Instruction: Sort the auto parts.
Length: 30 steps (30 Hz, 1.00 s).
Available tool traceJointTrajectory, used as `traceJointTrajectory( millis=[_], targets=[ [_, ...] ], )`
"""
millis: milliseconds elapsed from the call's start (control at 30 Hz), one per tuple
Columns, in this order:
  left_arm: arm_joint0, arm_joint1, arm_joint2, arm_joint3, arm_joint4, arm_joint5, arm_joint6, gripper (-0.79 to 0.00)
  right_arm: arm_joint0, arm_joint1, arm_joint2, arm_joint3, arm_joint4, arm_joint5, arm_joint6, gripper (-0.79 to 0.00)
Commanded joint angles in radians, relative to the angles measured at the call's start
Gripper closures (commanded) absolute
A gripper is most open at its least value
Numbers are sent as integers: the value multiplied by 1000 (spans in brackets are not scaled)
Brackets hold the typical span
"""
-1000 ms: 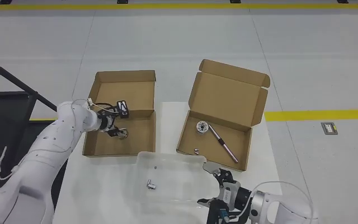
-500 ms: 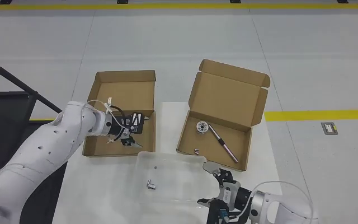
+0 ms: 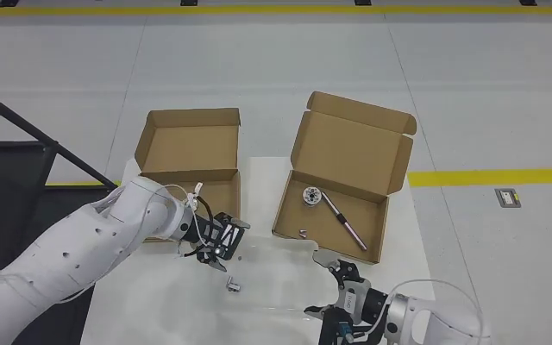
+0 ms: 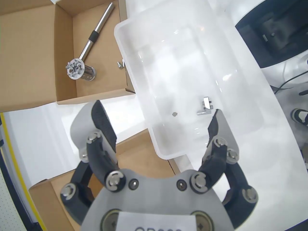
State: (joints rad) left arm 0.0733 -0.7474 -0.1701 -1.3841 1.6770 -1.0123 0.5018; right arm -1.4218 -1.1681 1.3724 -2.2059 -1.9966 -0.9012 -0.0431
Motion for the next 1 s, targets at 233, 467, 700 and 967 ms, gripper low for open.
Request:
traceJointTrajectory(
  millis=[233,467,700,967],
  targets=[
    [36,-3,0,-19,-17,0,-80,-785,-9,1,15,-8,-1,47,34,-785],
    [97,-36,0,-96,-132,0,-398,-785,-50,5,118,-42,32,114,159,-785],
    [133,-73,0,-179,-419,0,-879,-785,-101,9,191,-71,58,176,202,-785],
    [135,-79,0,-202,-498,0,-951,-785,-105,10,196,-71,64,177,201,-785]
  ],
)
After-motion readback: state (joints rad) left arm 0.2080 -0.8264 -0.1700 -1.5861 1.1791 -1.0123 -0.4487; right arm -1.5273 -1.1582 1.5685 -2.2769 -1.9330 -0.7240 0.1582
